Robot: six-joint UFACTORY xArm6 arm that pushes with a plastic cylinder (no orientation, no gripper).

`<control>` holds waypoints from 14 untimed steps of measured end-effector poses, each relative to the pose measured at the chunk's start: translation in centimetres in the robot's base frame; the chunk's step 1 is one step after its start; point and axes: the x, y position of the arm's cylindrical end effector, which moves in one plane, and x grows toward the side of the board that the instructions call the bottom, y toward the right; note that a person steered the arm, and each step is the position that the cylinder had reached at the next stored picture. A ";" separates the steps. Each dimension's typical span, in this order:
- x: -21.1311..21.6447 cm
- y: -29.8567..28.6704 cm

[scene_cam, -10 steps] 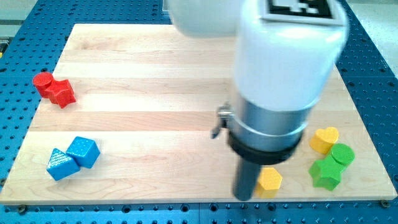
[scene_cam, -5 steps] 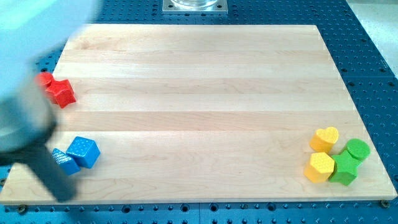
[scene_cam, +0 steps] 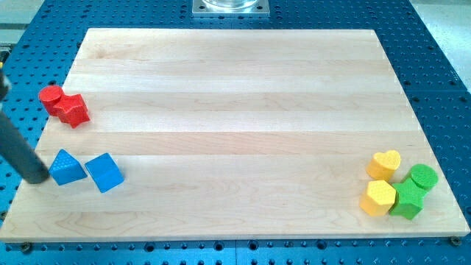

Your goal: Move the blue blocks towards the group of blocks

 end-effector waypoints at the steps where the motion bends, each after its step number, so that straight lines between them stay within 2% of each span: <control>1: 0.1 9.1; 2: 0.2 16.7; 3: 0.7 10.9; 4: 4.4 10.9; 5: 4.9 22.0; 6: 5.3 29.1; 7: 5.8 22.6; 8: 2.5 26.7; 10: 1.9 39.3; 11: 0.5 36.5; 12: -1.3 39.3; 14: 1.6 40.5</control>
